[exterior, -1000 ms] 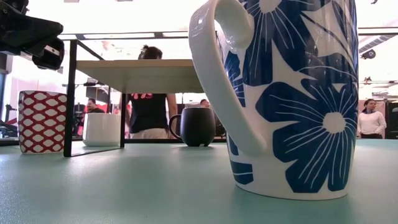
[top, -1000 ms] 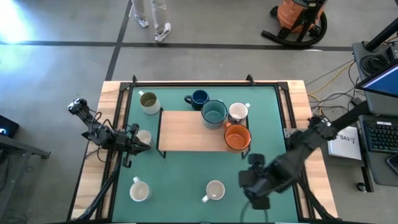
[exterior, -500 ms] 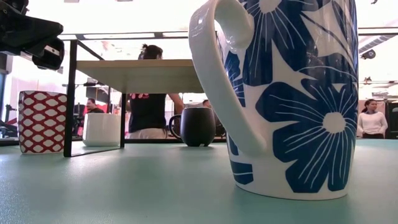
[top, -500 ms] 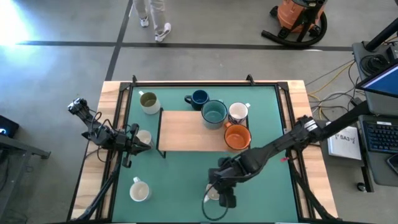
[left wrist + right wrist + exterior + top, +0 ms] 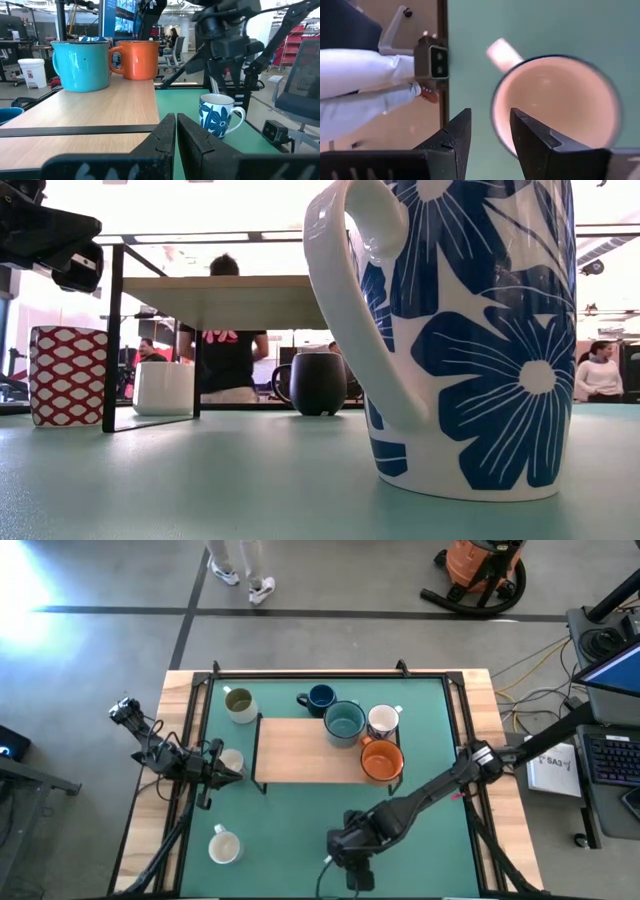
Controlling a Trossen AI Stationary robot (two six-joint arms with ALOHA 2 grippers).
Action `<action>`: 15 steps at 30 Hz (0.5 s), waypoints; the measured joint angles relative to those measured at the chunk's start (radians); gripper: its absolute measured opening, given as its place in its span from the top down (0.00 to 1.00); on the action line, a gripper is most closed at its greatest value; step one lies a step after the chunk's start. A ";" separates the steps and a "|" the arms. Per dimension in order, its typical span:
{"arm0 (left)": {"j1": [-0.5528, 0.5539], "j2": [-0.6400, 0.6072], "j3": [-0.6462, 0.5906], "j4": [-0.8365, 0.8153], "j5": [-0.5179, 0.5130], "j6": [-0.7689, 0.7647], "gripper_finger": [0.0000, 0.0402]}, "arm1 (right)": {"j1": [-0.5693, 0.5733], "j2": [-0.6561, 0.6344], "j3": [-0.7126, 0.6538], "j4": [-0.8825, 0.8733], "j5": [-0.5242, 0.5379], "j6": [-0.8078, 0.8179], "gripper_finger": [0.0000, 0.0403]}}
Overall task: Place coffee mugs
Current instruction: Put the white blue mug on the shelf
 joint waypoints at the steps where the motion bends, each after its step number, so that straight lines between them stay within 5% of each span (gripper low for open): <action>1: 0.000 0.000 0.000 0.000 0.000 0.000 1.00 | 0.004 0.008 0.005 0.000 -0.001 0.000 0.69; 15: 0.000 0.000 0.000 -0.001 0.000 0.000 1.00 | 0.011 0.087 0.020 -0.036 0.013 -0.036 0.71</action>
